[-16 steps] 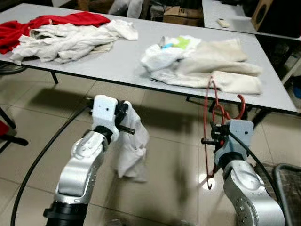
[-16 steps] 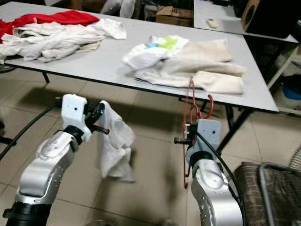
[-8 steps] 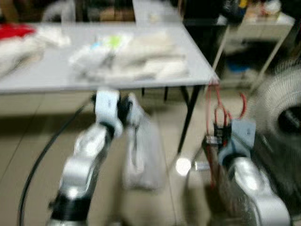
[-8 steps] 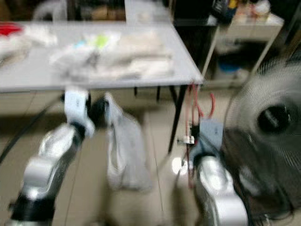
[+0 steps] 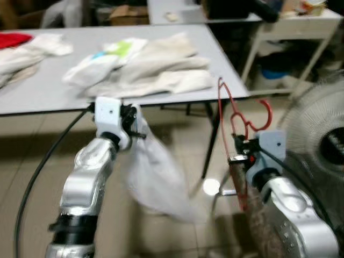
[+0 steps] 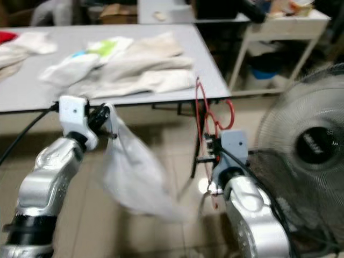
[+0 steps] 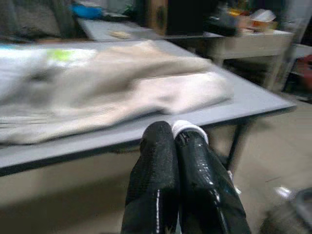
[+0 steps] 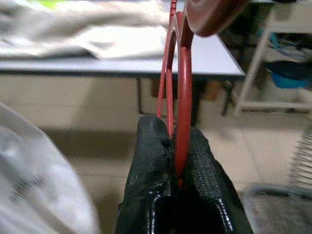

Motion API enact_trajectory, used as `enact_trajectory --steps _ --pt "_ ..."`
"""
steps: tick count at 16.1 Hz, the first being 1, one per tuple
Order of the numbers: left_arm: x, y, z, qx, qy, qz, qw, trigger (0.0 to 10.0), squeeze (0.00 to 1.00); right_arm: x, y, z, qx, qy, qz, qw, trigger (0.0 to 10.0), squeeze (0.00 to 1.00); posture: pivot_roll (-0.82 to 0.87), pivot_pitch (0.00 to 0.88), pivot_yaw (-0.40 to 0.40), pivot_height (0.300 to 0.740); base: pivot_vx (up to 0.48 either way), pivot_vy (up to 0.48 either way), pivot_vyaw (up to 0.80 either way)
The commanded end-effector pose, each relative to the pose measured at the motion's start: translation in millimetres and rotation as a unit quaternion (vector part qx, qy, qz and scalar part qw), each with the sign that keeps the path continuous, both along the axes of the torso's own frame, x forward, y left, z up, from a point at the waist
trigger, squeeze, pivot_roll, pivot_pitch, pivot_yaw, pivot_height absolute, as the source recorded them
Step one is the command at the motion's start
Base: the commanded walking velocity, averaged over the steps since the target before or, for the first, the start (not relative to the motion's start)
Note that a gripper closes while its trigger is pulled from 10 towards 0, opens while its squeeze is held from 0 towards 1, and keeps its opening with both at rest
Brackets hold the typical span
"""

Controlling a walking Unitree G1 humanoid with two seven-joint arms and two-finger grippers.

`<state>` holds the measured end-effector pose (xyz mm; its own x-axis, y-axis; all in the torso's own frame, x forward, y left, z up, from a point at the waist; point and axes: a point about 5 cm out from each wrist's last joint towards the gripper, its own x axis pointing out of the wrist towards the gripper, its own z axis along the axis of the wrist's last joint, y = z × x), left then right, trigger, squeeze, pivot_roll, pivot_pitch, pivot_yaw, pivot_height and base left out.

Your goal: Hang hanger

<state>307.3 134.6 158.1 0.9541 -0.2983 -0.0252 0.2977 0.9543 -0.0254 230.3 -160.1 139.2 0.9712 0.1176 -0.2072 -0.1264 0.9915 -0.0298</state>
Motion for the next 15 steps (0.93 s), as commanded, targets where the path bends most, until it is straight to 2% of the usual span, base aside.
enact_trajectory --steps 1,4,6,7,9,12,15 --pt "2.7 7.5 11 0.007 -0.023 0.007 1.0 10.0 0.0 1.7 6.8 9 0.003 -0.016 0.025 1.0 10.0 0.0 -0.02 0.042 0.008 0.74 0.337 0.0 0.8" --pt "17.2 9.3 34 0.017 -0.056 -0.006 0.998 10.0 0.0 1.5 -0.1 29 -0.015 -0.052 0.084 0.995 10.0 0.0 -0.02 0.029 0.006 0.74 0.341 0.0 0.43" --pt "27.1 -1.4 57 0.009 -0.082 -0.055 0.995 10.0 0.0 -8.0 -12.4 46 -0.042 -0.062 0.163 0.984 10.0 0.0 -0.02 0.024 0.004 0.74 0.337 0.0 0.0" --pt "30.8 -9.3 66 0.003 -0.093 -0.083 0.992 10.0 0.0 -13.9 -17.6 53 -0.052 -0.062 0.2 0.976 10.0 0.0 -0.02 0.016 0.003 0.74 0.341 0.0 0.0" --pt "45.4 -35.0 96 0.004 -0.124 -0.162 0.979 10.0 0.0 -33.2 -31.2 74 -0.08 -0.048 0.31 0.946 10.0 0.0 -0.02 0.003 0.004 0.74 0.341 0.0 0.0" --pt "64.8 -42.8 114 0.014 -0.134 -0.159 0.978 10.0 0.0 -49.2 -34.1 79 -0.064 -0.017 0.375 0.925 10.0 0.0 -0.03 0.0 0.01 0.74 0.339 0.0 0.0" --pt "74.6 -48.1 135 0.015 -0.158 -0.168 0.973 10.0 0.0 -53.5 -34.5 72 -0.076 0.026 0.404 0.911 10.0 0.0 -0.03 0.0 0.02 0.74 0.342 0.0 0.0"
